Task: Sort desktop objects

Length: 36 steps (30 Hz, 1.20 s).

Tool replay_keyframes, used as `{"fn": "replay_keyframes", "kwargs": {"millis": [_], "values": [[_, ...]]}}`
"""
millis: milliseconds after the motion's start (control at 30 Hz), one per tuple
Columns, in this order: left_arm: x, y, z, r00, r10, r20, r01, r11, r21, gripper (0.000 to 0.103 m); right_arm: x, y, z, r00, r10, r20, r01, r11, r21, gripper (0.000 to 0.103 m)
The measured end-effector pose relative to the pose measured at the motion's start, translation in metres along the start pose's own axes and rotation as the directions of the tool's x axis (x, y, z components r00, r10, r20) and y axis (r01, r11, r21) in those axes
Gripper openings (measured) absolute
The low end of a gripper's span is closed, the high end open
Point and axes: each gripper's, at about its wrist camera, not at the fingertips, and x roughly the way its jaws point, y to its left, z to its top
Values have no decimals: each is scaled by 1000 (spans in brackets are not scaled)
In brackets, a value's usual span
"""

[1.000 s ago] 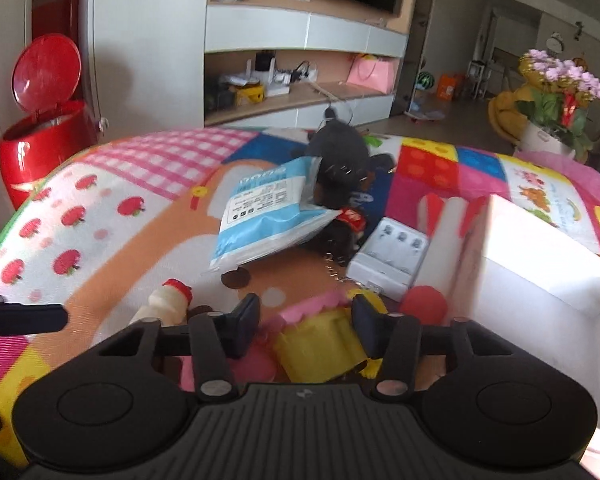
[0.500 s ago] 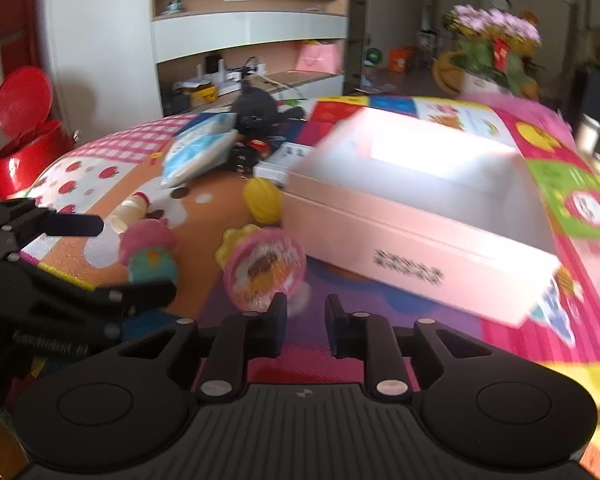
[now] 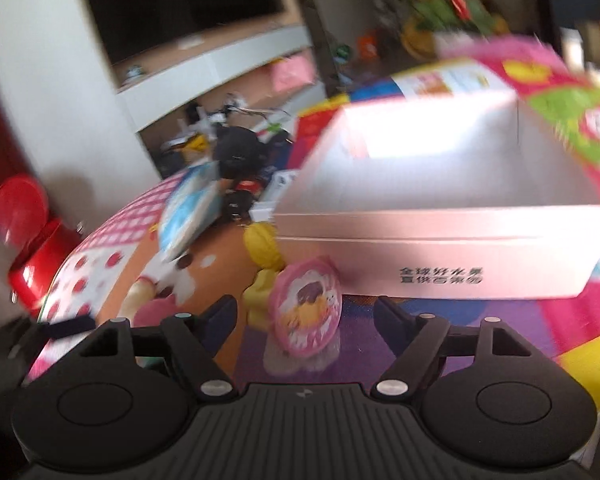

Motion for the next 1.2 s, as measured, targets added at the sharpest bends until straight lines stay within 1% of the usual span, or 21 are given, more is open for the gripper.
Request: {"fn": "replay_keyframes", "kwargs": {"millis": [67, 100, 133, 233, 267, 300, 367, 433, 467, 500, 533, 600, 667, 700, 767, 833, 900, 1000, 1033, 1133, 1200], "values": [[-1, 9, -1, 999, 34, -4, -34, 999, -19, 103, 12, 0, 0, 1000, 17, -20, -16, 999, 49, 76], [-1, 14, -2, 999, 46, -5, -46, 998, -31, 103, 13, 2, -1, 1000, 10, -13, -9, 999, 50, 74], [-2, 17, -2, 999, 47, -6, -47, 998, -42, 103, 13, 6, -2, 1000, 4, -8, -4, 999, 32, 61], [-5, 25, -1, 1000, -6, -6, 5, 996, -89, 103, 5, 12, -5, 1000, 15, -6, -15, 1000, -23, 59], [-6, 25, 0, 999, -32, -3, 32, 994, -106, 103, -4, 14, -6, 1000, 6, 13, -5, 998, -63, 51], [-7, 24, 2, 998, -61, 2, 61, 991, -123, 103, -11, 17, -8, 1000, -8, 23, 11, 994, -105, 48], [-6, 17, 5, 995, -96, 12, 97, 987, -125, 103, -25, 20, -12, 998, -52, 32, 58, 978, -200, 44], [-3, 5, 8, 994, -104, 21, 106, 990, -95, 95, -40, 21, -20, 994, -98, 47, 107, 953, -285, 44], [0, -1, 9, 994, -106, 18, 107, 991, -75, 76, -48, 21, -25, 991, -124, 51, 134, 936, -324, 44], [3, -6, 10, 994, -112, 8, 112, 992, -65, 66, -54, 20, -29, 988, -145, 56, 156, 922, -356, 44], [7, -10, 11, 993, -122, -1, 122, 991, -60, 67, -60, 20, -34, 984, -166, 63, 178, 905, -387, 43], [14, -15, 12, 994, -105, -8, 104, 993, -51, 68, -67, 18, -40, 979, -190, 74, 204, 883, -423, 42], [19, -18, 13, 997, -82, -12, 81, 996, -37, 67, -72, 14, -44, 977, -197, 80, 212, 879, -427, 42], [22, -18, 13, 997, -73, -19, 73, 997, -38, 60, -74, 12, -43, 978, -193, 81, 209, 885, -416, 42], [22, -16, 13, 996, -85, -18, 84, 996, -41, 51, -74, 11, -42, 978, -189, 84, 207, 895, -395, 42], [17, -16, 12, 994, -104, -24, 103, 994, -28, 51, -74, 11, -43, 979, -185, 87, 204, 898, -390, 42], [9, -20, 8, 990, -141, -27, 141, 990, -4, 51, -74, 13, -44, 981, -175, 86, 195, 897, -396, 42], [-3, -26, 0, 978, -206, -44, 207, 978, 24, 54, -76, 18, -47, 989, -130, 76, 150, 901, -407, 48], [-5, -27, -3, 976, -211, -48, 212, 977, 27, 54, -77, 20, -48, 990, -121, 77, 142, 900, -413, 48], [-9, -24, -7, 977, -206, -51, 206, 979, 1, 60, -79, 29, -52, 993, -79, 89, 110, 897, -428, 52], [-9, -18, -8, 979, -195, -52, 193, 981, -26, 68, -78, 35, -54, 994, -63, 90, 96, 893, -439, 52]]}}
